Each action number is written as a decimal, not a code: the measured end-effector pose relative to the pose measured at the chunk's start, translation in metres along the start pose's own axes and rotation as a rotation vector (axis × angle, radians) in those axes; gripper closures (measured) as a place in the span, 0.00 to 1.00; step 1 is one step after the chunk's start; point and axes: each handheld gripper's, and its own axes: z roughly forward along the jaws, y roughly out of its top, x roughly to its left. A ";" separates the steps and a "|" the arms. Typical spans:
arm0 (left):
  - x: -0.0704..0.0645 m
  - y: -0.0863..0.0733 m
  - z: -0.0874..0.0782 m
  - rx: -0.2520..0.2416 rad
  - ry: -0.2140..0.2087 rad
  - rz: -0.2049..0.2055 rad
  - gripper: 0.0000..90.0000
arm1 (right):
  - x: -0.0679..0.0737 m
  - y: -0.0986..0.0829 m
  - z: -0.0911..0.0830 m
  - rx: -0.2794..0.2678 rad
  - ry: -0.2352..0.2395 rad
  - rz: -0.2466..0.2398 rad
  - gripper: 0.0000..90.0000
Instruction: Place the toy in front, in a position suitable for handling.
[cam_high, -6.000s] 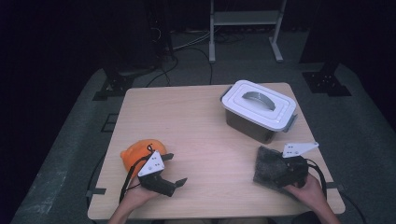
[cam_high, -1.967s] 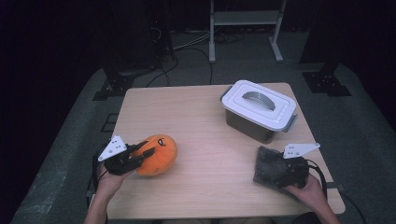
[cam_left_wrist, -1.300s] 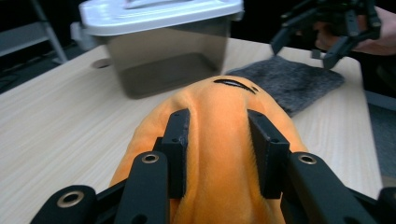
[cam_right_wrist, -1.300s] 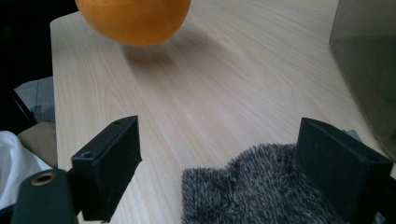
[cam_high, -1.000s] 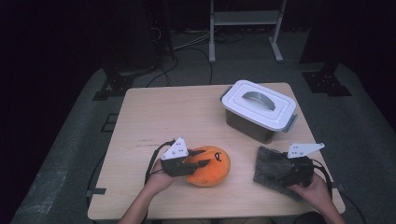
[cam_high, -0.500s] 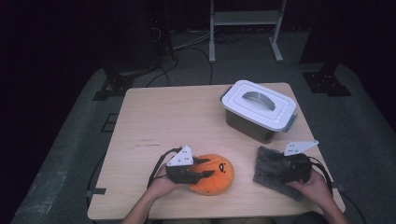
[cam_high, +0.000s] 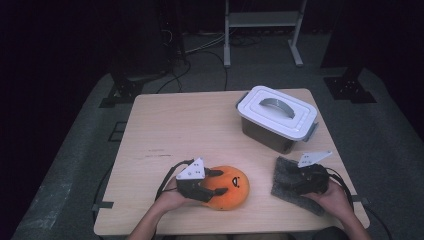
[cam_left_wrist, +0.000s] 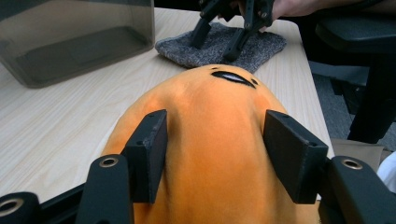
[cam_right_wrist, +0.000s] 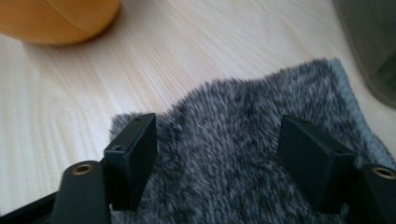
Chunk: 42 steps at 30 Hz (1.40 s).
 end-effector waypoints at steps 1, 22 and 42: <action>0.001 -0.001 0.000 -0.002 -0.002 -0.006 0.45 | 0.000 -0.001 0.001 0.018 -0.007 0.002 0.37; 0.003 -0.004 0.002 -0.004 -0.002 -0.007 0.35 | 0.004 0.010 -0.004 0.061 -0.007 0.010 0.85; -0.003 0.004 0.003 0.043 0.014 0.015 0.26 | 0.081 0.091 0.020 -0.223 0.255 -0.215 0.83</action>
